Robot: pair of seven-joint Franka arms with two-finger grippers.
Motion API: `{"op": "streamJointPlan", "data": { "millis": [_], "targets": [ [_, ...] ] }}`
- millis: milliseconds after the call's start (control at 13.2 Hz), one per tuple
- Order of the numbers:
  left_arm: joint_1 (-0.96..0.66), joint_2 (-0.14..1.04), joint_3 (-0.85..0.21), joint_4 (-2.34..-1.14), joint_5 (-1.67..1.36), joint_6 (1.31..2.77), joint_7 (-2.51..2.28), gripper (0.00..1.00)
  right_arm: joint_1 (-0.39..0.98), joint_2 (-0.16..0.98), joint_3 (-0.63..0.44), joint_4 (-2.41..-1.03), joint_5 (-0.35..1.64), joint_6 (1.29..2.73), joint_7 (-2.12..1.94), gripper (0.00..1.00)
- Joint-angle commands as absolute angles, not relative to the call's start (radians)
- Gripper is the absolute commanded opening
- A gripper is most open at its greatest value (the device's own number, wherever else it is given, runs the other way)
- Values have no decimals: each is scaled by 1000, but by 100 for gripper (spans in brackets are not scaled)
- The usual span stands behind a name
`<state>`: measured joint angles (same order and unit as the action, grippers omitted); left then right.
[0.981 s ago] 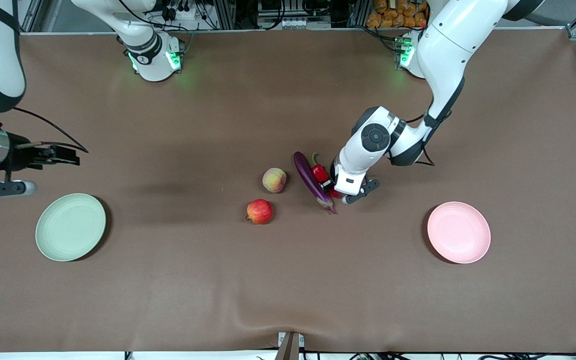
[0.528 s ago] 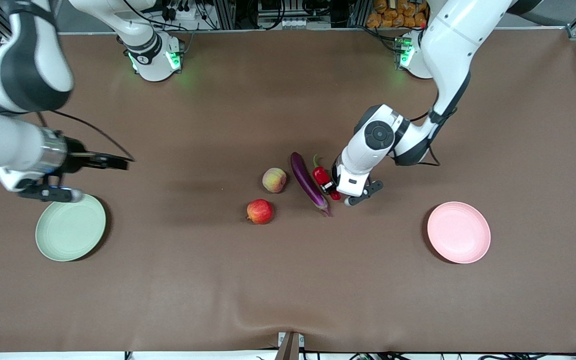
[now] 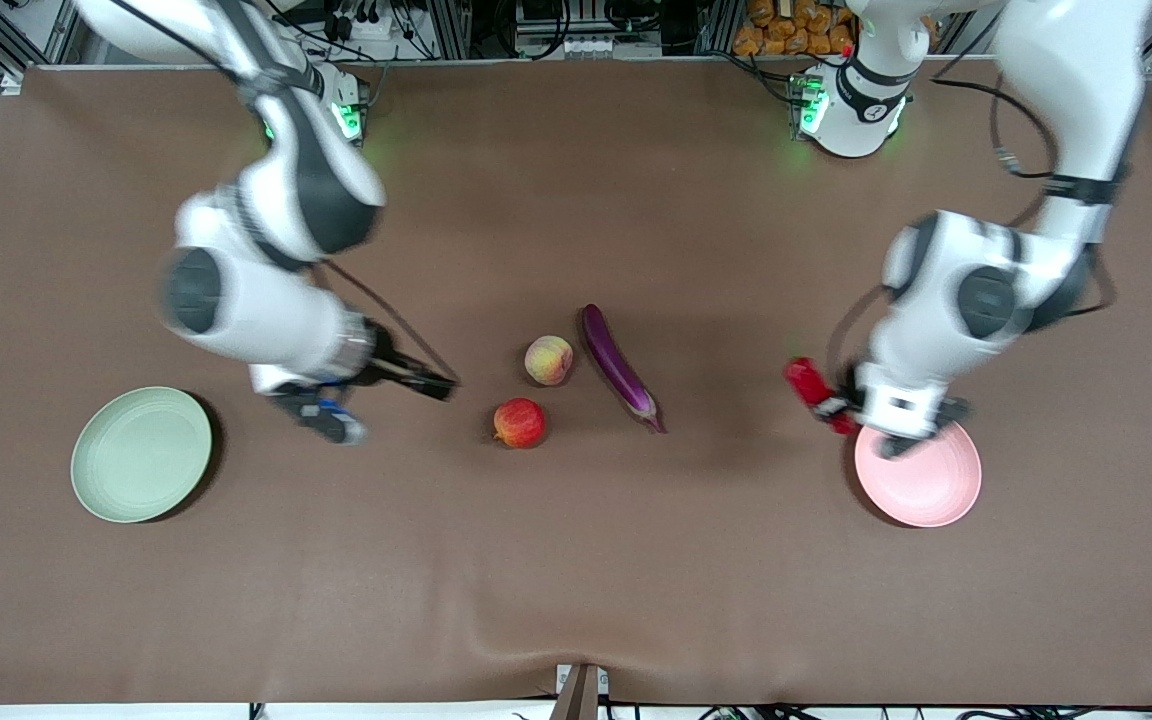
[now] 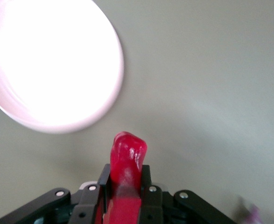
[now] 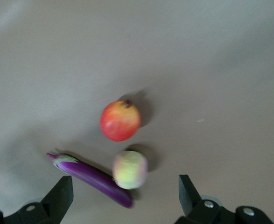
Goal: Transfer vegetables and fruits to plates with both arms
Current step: 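Carry the chili to the pink plate while the right gripper reaches the pomegranate, then release the chili on the pink plate while the right gripper lifts the pomegranate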
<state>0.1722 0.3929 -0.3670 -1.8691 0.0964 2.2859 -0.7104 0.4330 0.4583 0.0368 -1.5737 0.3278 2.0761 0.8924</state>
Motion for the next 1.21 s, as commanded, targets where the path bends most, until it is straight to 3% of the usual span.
{"op": "streamJointPlan", "data": {
  "millis": [0, 302, 604, 679, 755, 830, 906, 981, 1057, 1132],
  "targets": [
    [309, 538, -382, -1708, 117, 2253, -541, 0, 533, 595, 21, -1543, 334, 2231, 1046, 100],
    [377, 699, -382, -1568, 103, 2250, -528, 0, 591, 678, 15, -1554, 324, 2345, 1119, 100],
    [382, 726, -380, -1546, 101, 2250, -537, 0, 586, 745, -6, -1543, 256, 2384, 1124, 100],
    [385, 724, -379, -1546, 104, 2250, -529, 13, 587, 758, -14, -1545, 235, 2394, 1126, 100],
    [399, 716, -373, -1549, 116, 2250, -516, 85, 588, 773, -15, -1543, 232, 2413, 1127, 100],
    [414, 707, -374, -1551, 117, 2231, -487, 100, 588, 782, -14, -1542, 235, 2451, 1134, 100],
    [417, 689, -376, -1548, 115, 2194, -460, 100, 591, 790, -14, -1542, 236, 2480, 1150, 100],
    [417, 666, -380, -1549, 114, 2163, -456, 100, 585, 798, -14, -1537, 239, 2485, 1157, 92],
    [411, 640, -383, -1549, 114, 2128, -456, 100, 584, 801, -14, -1522, 239, 2485, 1155, 57],
    [407, 611, -393, -1549, 115, 2093, -456, 100, 583, 799, -14, -1516, 236, 2479, 1147, 10]
  ]
}}
